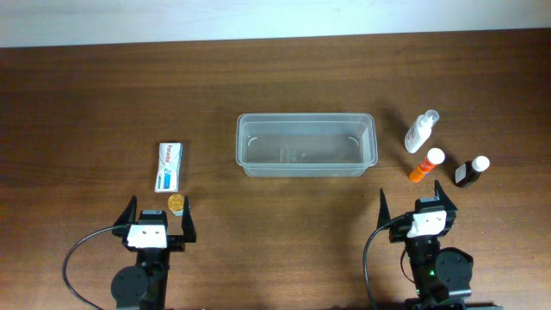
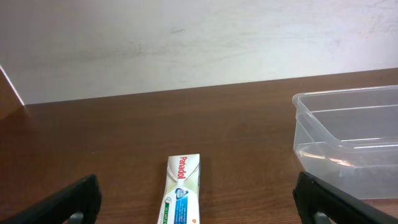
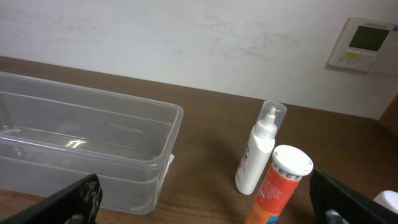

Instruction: Pack container

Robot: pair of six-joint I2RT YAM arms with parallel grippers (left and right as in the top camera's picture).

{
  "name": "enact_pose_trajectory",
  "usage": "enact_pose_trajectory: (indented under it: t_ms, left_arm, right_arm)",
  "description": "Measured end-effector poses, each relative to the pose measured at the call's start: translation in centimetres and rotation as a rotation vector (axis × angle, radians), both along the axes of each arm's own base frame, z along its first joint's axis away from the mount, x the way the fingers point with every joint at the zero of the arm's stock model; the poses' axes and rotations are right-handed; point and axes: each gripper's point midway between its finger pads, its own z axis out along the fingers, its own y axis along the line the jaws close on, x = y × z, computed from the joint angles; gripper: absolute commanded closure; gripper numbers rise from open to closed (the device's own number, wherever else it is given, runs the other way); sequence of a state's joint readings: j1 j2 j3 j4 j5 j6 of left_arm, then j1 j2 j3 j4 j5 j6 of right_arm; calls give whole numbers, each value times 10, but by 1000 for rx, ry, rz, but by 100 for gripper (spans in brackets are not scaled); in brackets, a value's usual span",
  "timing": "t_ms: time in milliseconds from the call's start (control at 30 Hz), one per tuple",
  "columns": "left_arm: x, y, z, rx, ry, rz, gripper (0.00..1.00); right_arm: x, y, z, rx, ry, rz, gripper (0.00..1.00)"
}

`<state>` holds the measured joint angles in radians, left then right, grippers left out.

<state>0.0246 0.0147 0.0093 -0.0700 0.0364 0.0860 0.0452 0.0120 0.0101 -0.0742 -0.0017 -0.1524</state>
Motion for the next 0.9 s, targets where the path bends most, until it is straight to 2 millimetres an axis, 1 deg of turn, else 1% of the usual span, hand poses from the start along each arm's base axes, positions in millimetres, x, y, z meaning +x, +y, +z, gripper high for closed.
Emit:
enact_pose_trajectory:
  t_ms: [167,200,267,300,333,367,433,467,500,533,567,700,733,767,800,900]
  left_arm:
    - [0,0,0,0,0,0,1]
    - [0,0,1,0,-2,0,0]
    - [-1,0,4,0,1,0,1]
    - [-2,0,10,0,-10,0,1]
    - [-2,0,19,0,-26,0,0]
    - [-3,0,25,1,-34,0,1]
    - [-3,0,42,1,-48,0,1]
    - [-3,0,52,1,-51,0,1]
    - [-2,0,57,1,-51,1,1]
    - [0,0,68,1,-48,2,0]
    - [2,1,74,1,-33,3,1]
    - [20,0,92,-2,83,0,1]
    - [25,0,94,-3,129,-2,1]
    - [31,1,96,-5,173,-2,1]
    - [36,1,95,-6,222,-2,1]
    - [49,-2,92,-14,358,-20,1]
  right_arm:
    - [-1,0,1,45,12,-3,1]
    - [-2,0,4,54,17,-3,2]
    - [-5,0,16,67,14,-2,2]
    - [-6,0,22,71,9,-2,2]
    - [-8,0,34,75,7,-3,2]
    - [-9,0,38,75,7,-3,2]
    - [-10,0,54,82,19,-4,2]
    - [-9,0,59,87,25,-5,2]
    - [-8,0,63,91,36,-5,2]
    - [-6,0,66,94,58,-7,2]
    - [-3,0,69,95,84,-9,2]
    - [11,1,75,93,217,-16,2]
    - [15,1,75,95,282,-19,2]
    - [18,2,77,99,309,-22,2]
    - [19,2,74,103,375,-29,2]
    - [26,2,73,108,535,-43,2]
